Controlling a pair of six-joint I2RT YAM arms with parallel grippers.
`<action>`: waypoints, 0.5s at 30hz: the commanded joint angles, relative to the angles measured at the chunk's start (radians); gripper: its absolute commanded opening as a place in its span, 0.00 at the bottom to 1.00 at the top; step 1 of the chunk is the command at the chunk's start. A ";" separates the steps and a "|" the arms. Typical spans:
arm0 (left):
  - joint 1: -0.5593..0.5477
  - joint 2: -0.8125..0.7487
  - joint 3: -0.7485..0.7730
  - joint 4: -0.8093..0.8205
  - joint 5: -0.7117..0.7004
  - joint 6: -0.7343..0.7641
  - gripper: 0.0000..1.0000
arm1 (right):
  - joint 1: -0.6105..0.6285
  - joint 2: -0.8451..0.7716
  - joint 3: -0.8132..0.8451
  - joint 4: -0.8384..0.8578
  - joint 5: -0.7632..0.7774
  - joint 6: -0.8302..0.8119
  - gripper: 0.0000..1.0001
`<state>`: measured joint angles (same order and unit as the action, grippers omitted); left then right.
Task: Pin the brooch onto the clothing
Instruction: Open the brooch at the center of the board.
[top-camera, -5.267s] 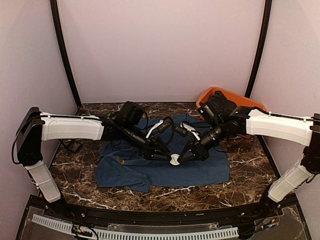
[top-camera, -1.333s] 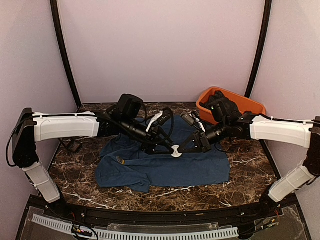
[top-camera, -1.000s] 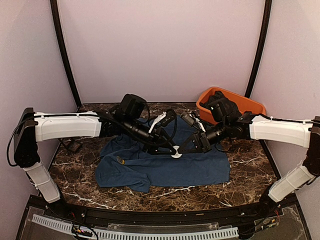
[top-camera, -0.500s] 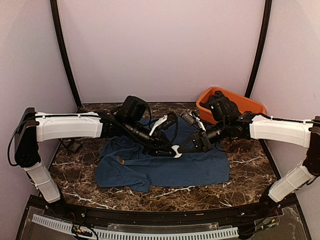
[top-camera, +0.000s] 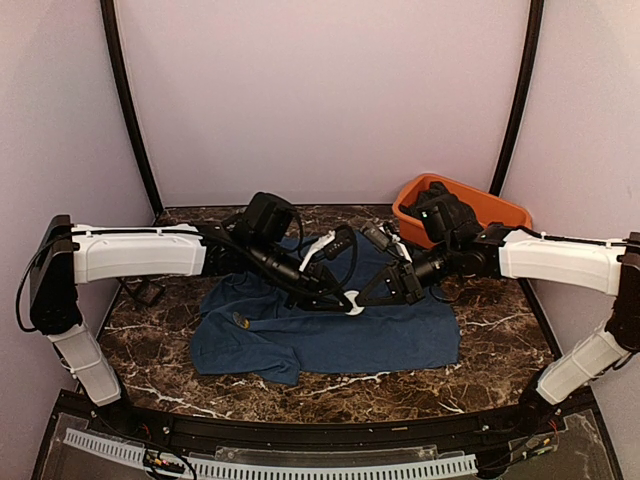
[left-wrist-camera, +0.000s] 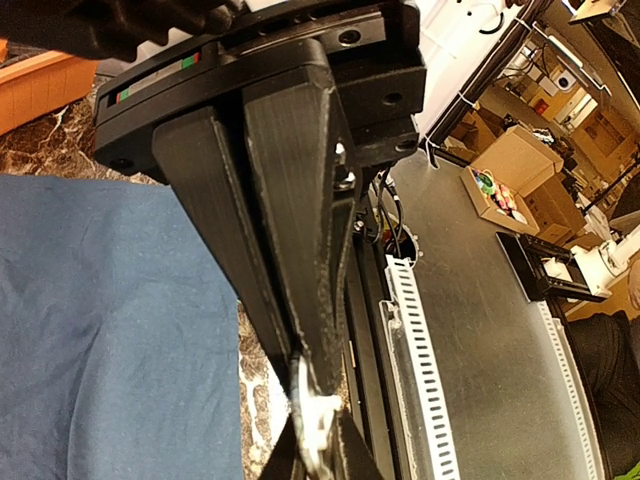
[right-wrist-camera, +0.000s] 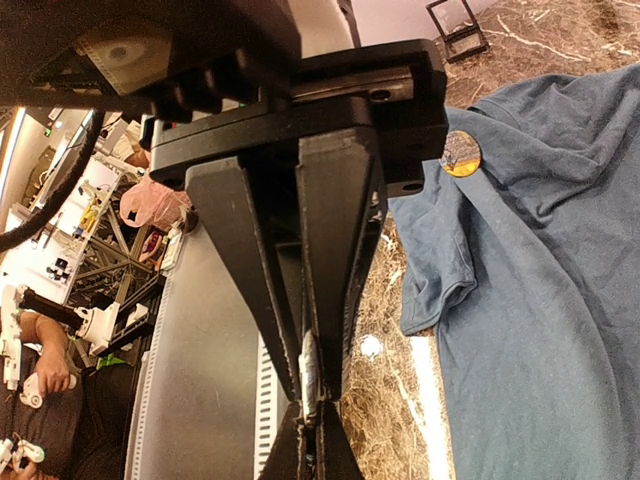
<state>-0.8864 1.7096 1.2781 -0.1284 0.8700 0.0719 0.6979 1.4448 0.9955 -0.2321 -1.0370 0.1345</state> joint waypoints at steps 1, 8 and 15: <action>-0.005 0.010 0.019 0.044 -0.012 -0.013 0.06 | 0.006 0.019 0.017 0.019 -0.025 0.007 0.00; -0.005 0.015 -0.020 0.169 -0.005 -0.119 0.01 | 0.019 0.034 0.013 0.019 -0.019 0.002 0.00; -0.005 0.016 -0.035 0.207 -0.046 -0.160 0.01 | 0.026 0.026 0.010 0.032 -0.013 0.012 0.00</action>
<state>-0.8818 1.7237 1.2507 -0.0677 0.8806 -0.0689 0.6991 1.4616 0.9955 -0.2382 -1.0328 0.1150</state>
